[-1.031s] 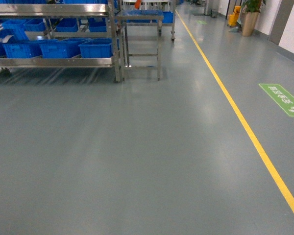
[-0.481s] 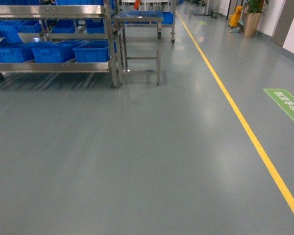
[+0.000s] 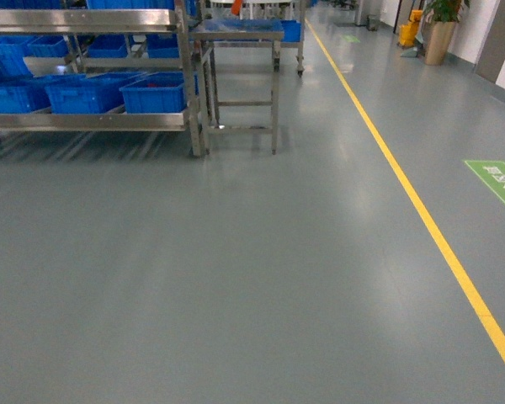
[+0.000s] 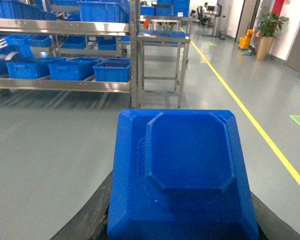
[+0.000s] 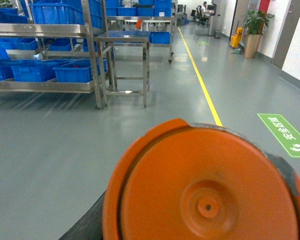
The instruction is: Sort blue parts and orange caps into right shelf containers
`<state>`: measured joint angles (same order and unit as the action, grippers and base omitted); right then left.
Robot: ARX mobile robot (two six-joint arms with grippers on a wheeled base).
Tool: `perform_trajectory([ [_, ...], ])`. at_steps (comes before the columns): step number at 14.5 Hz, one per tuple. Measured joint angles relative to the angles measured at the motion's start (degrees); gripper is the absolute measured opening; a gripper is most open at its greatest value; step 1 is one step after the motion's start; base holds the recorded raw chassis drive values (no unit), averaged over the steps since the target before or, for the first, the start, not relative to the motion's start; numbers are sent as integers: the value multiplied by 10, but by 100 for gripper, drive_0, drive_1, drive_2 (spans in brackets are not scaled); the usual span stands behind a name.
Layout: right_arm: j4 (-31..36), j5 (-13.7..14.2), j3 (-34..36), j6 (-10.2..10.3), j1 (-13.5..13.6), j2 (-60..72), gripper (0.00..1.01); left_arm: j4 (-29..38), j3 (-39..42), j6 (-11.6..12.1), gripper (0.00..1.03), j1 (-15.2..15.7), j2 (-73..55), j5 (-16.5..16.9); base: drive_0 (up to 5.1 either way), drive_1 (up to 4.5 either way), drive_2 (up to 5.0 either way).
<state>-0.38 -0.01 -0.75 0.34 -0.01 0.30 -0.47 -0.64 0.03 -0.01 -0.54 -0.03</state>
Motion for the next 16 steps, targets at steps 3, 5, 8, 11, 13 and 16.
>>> perform_trajectory([
  [3,0,0,0,0,0,0,46,0,0,0,42,0,0,0,-6,425,-438],
  [5,2,0,0,0,0,0,46,2,0,0,42,0,0,0,-6,426,-438],
  [8,0,0,0,0,0,0,46,0,0,0,42,0,0,0,-5,427,-437],
  [11,2,0,0,0,0,0,46,1,0,0,42,0,0,0,2,434,-430],
  [13,2,0,0,0,0,0,46,2,0,0,42,0,0,0,8,439,-424],
  [16,0,0,0,0,0,0,46,1,0,0,42,0,0,0,-1,431,-433],
])
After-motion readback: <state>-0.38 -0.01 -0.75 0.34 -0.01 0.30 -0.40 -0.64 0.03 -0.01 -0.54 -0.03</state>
